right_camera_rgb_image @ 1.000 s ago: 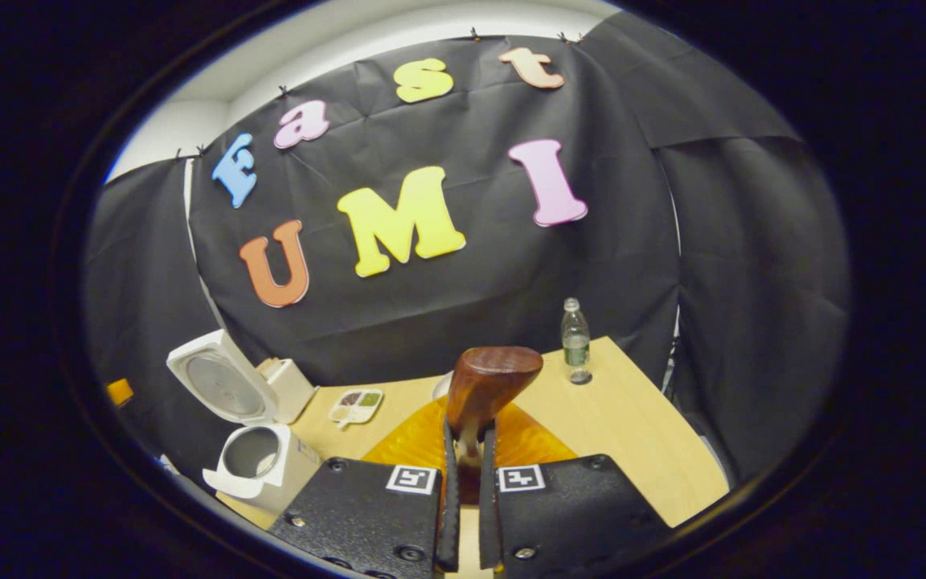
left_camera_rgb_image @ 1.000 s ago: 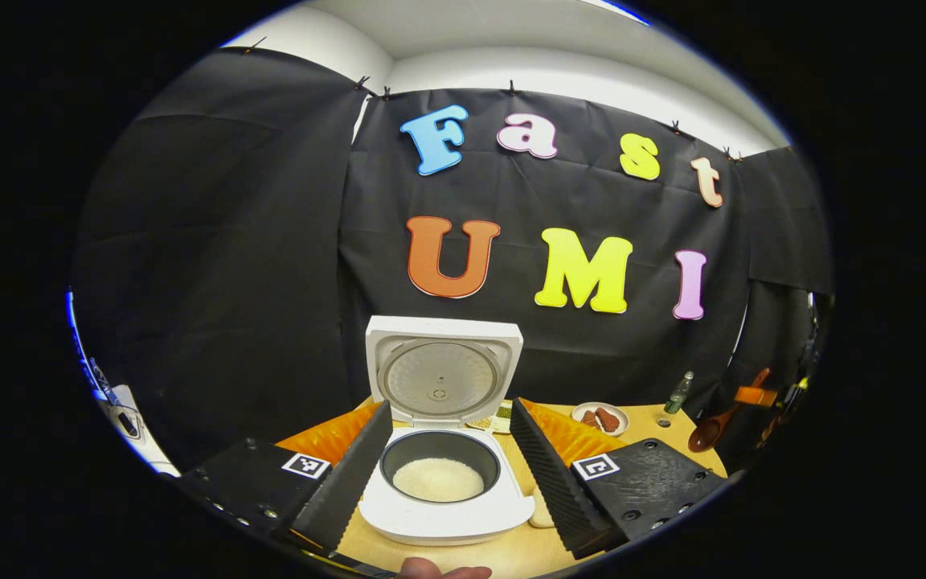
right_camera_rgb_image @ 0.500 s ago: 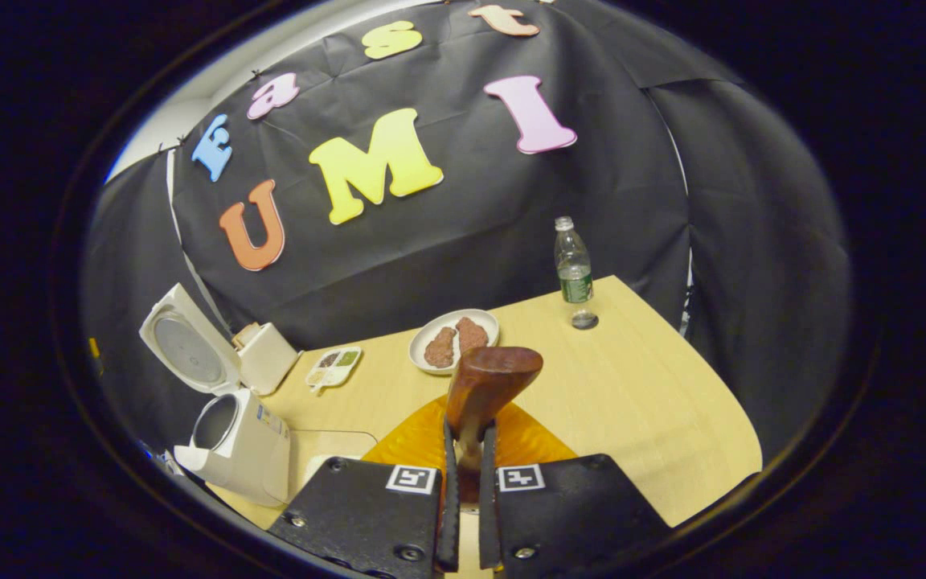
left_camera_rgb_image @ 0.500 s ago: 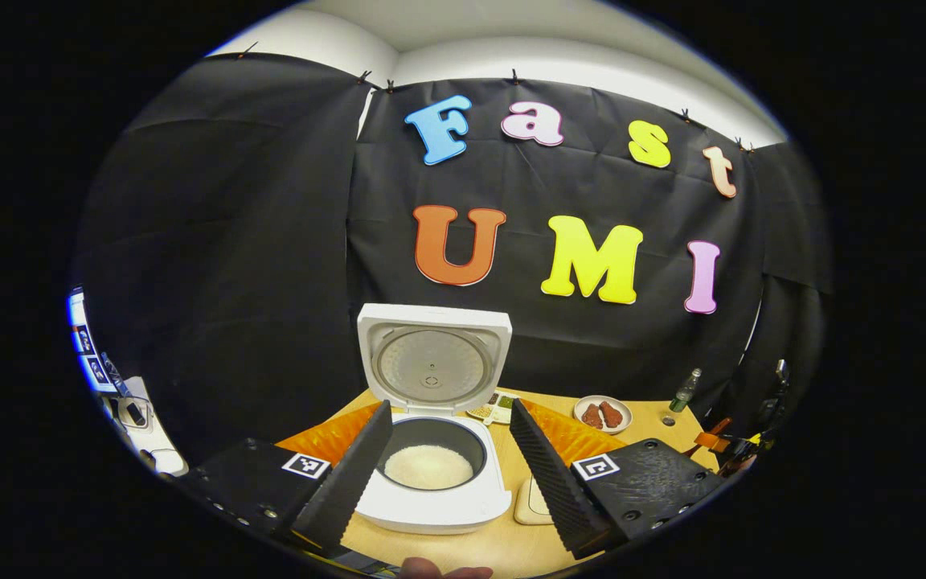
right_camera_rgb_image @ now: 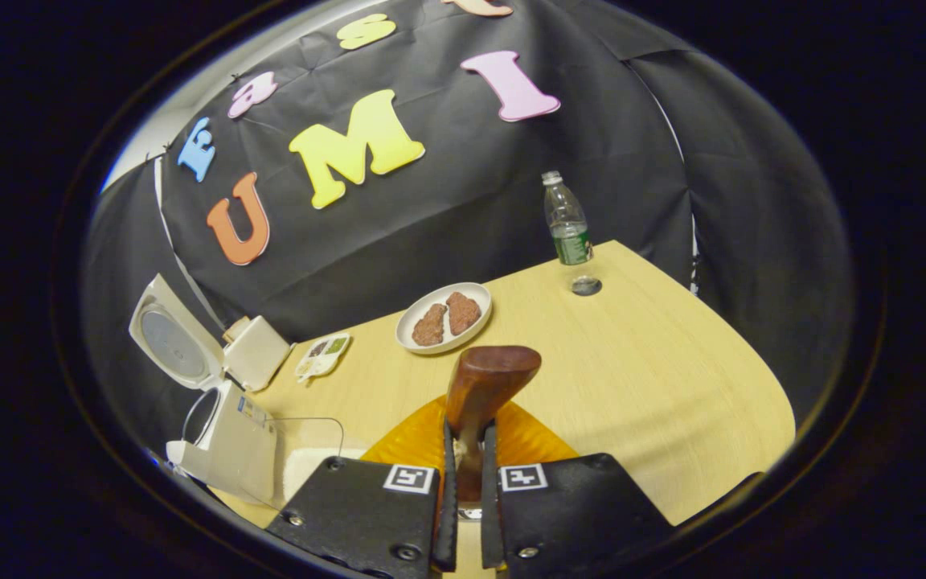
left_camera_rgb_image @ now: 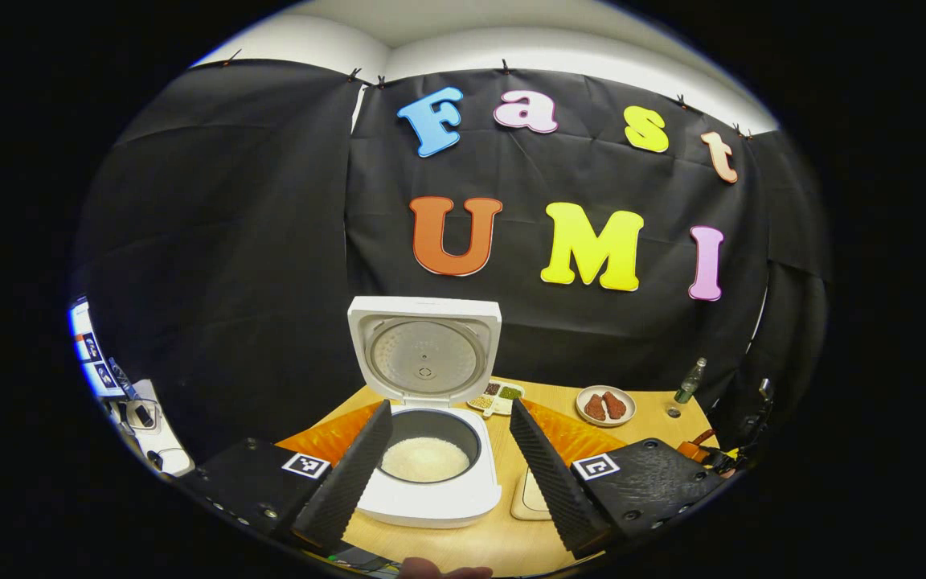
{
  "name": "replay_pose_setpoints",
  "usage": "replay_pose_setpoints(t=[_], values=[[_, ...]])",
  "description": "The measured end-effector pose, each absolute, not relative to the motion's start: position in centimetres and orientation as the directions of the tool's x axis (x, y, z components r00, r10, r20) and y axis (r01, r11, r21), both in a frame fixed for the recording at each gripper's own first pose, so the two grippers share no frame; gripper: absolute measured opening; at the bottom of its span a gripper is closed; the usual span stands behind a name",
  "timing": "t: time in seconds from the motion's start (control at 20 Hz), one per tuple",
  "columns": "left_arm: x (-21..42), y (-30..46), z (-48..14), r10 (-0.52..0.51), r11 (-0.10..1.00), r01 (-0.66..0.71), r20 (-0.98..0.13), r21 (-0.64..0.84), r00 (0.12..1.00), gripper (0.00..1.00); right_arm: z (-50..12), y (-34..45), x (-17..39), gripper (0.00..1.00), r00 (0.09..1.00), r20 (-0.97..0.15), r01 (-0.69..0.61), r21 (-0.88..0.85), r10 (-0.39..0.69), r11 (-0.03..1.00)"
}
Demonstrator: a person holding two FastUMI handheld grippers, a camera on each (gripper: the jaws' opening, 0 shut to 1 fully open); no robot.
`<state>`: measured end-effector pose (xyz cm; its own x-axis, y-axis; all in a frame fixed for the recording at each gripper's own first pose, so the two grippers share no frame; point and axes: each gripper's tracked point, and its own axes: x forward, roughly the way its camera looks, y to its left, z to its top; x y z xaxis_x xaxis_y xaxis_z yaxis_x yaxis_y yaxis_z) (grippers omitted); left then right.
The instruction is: Close the left gripper, press the button to open the rice cooker; take a wooden spoon from the chopstick holder with the right hand, scoop a spoonful of rice and pour it into the rice cooker, then put the wooden spoon back into the chopstick holder.
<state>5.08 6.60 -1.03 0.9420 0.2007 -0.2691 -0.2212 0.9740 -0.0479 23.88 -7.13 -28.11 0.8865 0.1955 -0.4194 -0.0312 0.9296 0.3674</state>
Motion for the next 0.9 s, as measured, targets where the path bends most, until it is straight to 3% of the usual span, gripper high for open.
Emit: replay_pose_setpoints(t=[0.2, 0.25, 0.35, 0.4, 0.45, 0.5, 0.9], values=[[5.6, 6.1, -0.7, 0.188, 0.977, -0.208, -0.261, -0.050, 0.947, 0.94, -28.2, -7.1, 23.3, 0.25, 0.884, -0.418, -0.048, 0.369, 0.212, 0.928], [5.7, 5.9, -0.6, 0.181, 0.978, -0.200, -0.257, -0.053, 0.949, 0.94, -28.2, -7.1, 23.3, 0.23, 0.882, -0.419, -0.054, 0.364, 0.215, 0.930], [6.0, 5.6, -0.4, 0.165, 0.981, -0.185, -0.251, -0.058, 0.954, 0.94, -27.9, -7.5, 23.0, 0.40, 0.879, -0.430, -0.054, 0.334, 0.203, 0.941], [6.4, 5.5, -0.3, 0.156, 0.983, -0.175, -0.247, -0.058, 0.956, 0.94, -27.7, -8.0, 22.9, 0.54, 0.881, -0.435, -0.045, 0.315, 0.187, 0.948], [6.6, 5.4, -0.1, 0.148, 0.984, -0.166, -0.241, -0.057, 0.959, 0.94, -27.4, -8.4, 22.7, 0.58, 0.884, -0.436, -0.037, 0.298, 0.170, 0.954], [7.0, 5.3, 0.0, 0.139, 0.986, -0.157, -0.236, -0.058, 0.962, 0.94, -26.8, -8.9, 22.6, 0.69, 0.890, -0.430, -0.027, 0.287, 0.154, 0.958], [10.3, 6.3, 2.8, 0.055, 0.996, -0.066, -0.164, -0.059, 0.985, 0.94, -18.5, -13.3, 19.2, 0.70, 0.941, -0.337, 0.060, 0.232, 0.023, 0.971]])
